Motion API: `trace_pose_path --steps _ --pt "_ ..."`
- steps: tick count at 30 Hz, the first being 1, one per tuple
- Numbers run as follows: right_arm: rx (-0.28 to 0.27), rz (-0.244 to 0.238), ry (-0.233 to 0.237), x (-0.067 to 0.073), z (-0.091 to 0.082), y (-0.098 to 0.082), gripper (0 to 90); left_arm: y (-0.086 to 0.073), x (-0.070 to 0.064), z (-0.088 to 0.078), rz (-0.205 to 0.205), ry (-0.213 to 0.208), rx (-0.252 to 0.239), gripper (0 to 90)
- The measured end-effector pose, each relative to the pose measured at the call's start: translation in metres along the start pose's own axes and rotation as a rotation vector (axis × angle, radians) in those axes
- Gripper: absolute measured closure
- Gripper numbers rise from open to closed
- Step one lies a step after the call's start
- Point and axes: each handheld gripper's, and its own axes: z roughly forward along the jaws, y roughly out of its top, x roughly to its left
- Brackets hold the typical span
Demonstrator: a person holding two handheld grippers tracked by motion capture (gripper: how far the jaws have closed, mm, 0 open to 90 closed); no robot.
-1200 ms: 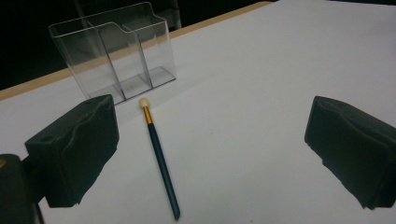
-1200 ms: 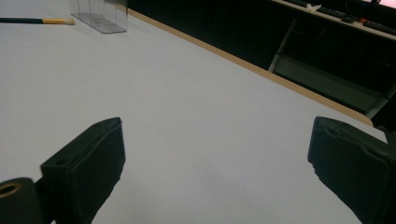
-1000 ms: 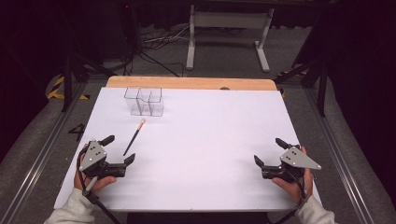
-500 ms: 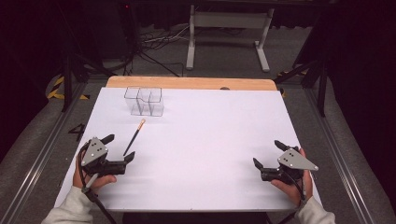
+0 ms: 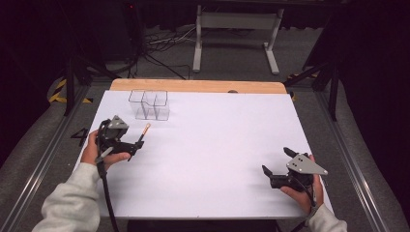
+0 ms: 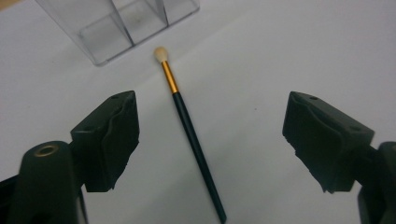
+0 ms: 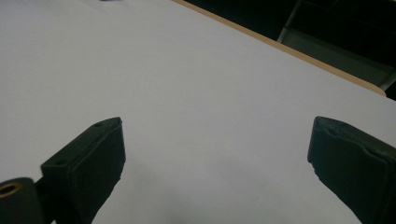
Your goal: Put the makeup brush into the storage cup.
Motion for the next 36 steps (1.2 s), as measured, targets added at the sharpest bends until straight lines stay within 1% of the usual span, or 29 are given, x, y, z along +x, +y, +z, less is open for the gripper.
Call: trace_pose_path --steps 1,2,3,4,5,7,8,9,10,11,12,13,14,15,16,17,18,20,22,24,25,26,28,29,30,31,34,36 --pt "0.004 0.000 0.002 0.000 0.000 0.000 5.0 0.000 0.000 0.000 0.000 0.000 0.000 20.2" --pt "0.008 -0.001 0.003 0.000 0.001 -0.001 5.0 0.012 0.003 0.008 0.001 0.008 0.065 21.1" --pt "0.008 -0.001 0.003 0.000 0.001 -0.001 5.0 0.012 0.003 0.008 0.001 0.008 0.065 23.1" --pt "0.010 0.000 0.004 0.001 0.001 -0.001 5.0 0.018 0.006 0.013 -0.003 -0.001 0.098 23.1" --pt "0.011 0.002 0.007 0.001 0.001 -0.001 5.0 0.023 0.009 0.017 -0.004 0.001 0.130 26.0" --pt "0.015 0.001 0.010 0.001 0.001 -0.001 5.0 0.031 0.014 0.025 -0.022 -0.002 0.191 28.2" --pt "0.015 0.001 0.010 0.001 0.002 -0.001 5.0 0.033 0.017 0.028 -0.024 0.002 0.217 31.0" --pt "0.016 0.002 0.011 0.001 0.002 -0.001 5.0 0.036 0.020 0.032 -0.040 -0.004 0.247 32.9" --pt "0.018 0.000 0.013 0.002 0.002 -0.002 5.0 0.038 0.025 0.036 -0.061 -0.030 0.274 34.0" --pt "0.021 -0.002 0.014 0.002 0.002 -0.002 5.0 0.039 0.027 0.040 -0.069 -0.040 0.291 36.9" --pt "0.024 0.000 0.013 0.002 0.002 -0.002 5.0 0.040 0.034 0.049 -0.098 -0.055 0.342 39.8" --pt "0.024 0.000 0.013 0.002 0.002 -0.002 5.0 0.040 0.034 0.049 -0.098 -0.055 0.342 41.1" --pt "0.025 -0.002 0.011 0.002 0.003 -0.003 5.1 0.041 0.038 0.058 -0.121 -0.064 0.382 42.7" --pt "0.025 -0.002 0.011 0.002 0.003 -0.003 5.1 0.041 0.038 0.058 -0.121 -0.064 0.382 44.7" --pt "0.026 0.001 0.012 0.002 0.003 -0.003 5.1 0.041 0.041 0.062 -0.129 -0.070 0.398 44.7" --pt "0.027 0.002 0.011 0.002 0.003 -0.003 5.1 0.040 0.044 0.067 -0.141 -0.083 0.413 47.1" --pt "0.027 0.004 0.010 0.002 0.003 -0.003 5.0 0.040 0.044 0.070 -0.139 -0.076 0.430 49.1" --pt "0.028 0.001 0.010 0.002 0.002 -0.003 5.1 0.042 0.045 0.070 -0.125 -0.064 0.436 54.1" --pt "0.029 0.002 0.011 0.002 0.002 -0.003 5.1 0.042 0.044 0.070 -0.116 -0.042 0.452 58.9" --pt "0.029 0.002 0.013 0.001 0.002 -0.003 5.3 0.044 0.041 0.070 -0.097 -0.027 0.471 63.8" --pt "0.028 0.002 0.014 0.002 0.002 -0.003 5.3 0.045 0.040 0.070 -0.096 -0.026 0.482 65.6" --pt "0.027 0.002 0.016 0.002 0.002 -0.003 5.3 0.045 0.038 0.071 -0.087 -0.021 0.485 68.8" --pt "0.028 0.000 0.017 0.002 0.002 -0.003 5.3 0.046 0.037 0.071 -0.086 -0.019 0.490 75.5" --pt "0.029 -0.001 0.018 0.002 0.002 -0.003 5.3 0.047 0.034 0.071 -0.075 -0.016 0.499 75.5" --pt "0.030 -0.004 0.017 0.002 0.002 -0.003 5.3 0.047 0.032 0.072 -0.062 -0.015 0.505 79.8" --pt "0.037 -0.008 0.018 0.003 0.002 -0.004 5.3 0.048 0.030 0.072 -0.047 -0.005 0.510 82.7" --pt "0.036 -0.009 0.019 0.003 0.003 -0.004 5.3 0.048 0.030 0.072 -0.042 -0.008 0.515 82.8" --pt "0.040 -0.013 0.017 0.004 0.003 -0.003 5.3 0.047 0.030 0.072 -0.040 -0.011 0.504 82.9"
